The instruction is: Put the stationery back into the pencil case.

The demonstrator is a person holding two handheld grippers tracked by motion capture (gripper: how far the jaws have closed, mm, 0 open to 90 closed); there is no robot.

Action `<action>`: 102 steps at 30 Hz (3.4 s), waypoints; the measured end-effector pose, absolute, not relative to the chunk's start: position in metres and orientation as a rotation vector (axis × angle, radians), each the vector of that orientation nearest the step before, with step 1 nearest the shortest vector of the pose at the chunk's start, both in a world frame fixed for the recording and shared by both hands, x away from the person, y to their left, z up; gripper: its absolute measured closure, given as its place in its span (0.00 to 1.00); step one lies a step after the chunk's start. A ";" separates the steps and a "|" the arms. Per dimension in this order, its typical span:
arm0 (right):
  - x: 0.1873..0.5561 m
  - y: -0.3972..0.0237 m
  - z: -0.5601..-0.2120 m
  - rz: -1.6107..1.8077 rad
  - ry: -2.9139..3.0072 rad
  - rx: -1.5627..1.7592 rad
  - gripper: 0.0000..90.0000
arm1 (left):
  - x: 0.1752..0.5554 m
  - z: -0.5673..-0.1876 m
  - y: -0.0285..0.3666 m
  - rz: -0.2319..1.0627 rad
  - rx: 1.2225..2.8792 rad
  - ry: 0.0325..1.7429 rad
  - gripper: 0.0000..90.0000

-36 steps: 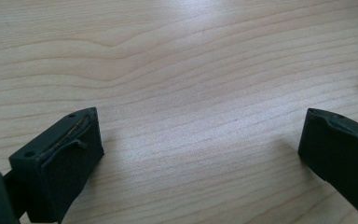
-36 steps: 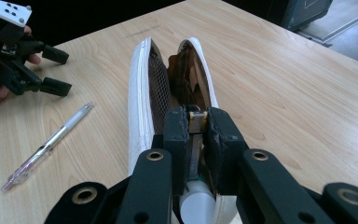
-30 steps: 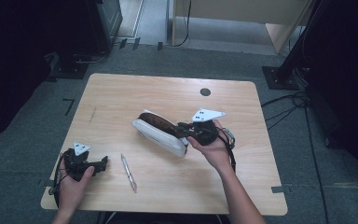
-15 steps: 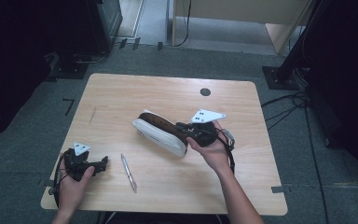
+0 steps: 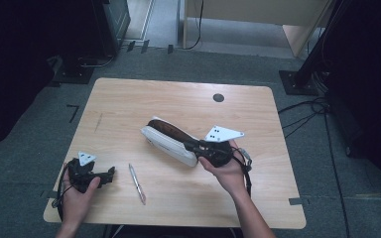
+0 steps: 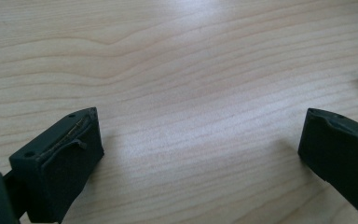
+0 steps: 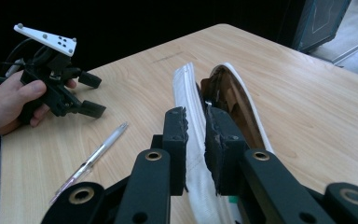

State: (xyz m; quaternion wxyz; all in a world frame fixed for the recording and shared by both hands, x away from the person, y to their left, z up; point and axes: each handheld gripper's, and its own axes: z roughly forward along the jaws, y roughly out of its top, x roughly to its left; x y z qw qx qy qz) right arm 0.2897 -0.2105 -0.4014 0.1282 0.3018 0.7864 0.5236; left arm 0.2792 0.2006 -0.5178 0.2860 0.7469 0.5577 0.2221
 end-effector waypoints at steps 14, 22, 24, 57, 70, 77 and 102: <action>0.271 -0.207 -0.420 1.580 2.279 0.919 0.80 | 0.271 -0.513 0.201 0.626 1.956 1.498 0.16; 0.262 -0.200 -0.425 1.582 2.293 0.914 0.79 | 0.265 -0.508 0.195 0.494 1.927 1.454 0.19; 0.261 -0.201 -0.427 1.578 2.292 0.918 0.79 | 0.262 -0.505 0.190 0.463 1.928 1.438 0.19; 0.257 -0.231 -0.436 1.554 2.244 0.987 0.78 | 0.245 -0.508 0.096 0.497 2.118 1.310 0.41; 0.257 -0.232 -0.438 1.546 2.250 0.988 0.78 | 0.245 -0.506 0.098 0.473 2.098 1.239 0.66; 0.257 -0.233 -0.438 1.546 2.243 0.989 0.78 | 0.244 -0.508 0.096 0.522 2.095 1.349 0.40; 0.256 -0.237 -0.438 1.548 2.232 0.999 0.78 | 0.244 -0.507 0.109 0.516 2.105 1.279 0.91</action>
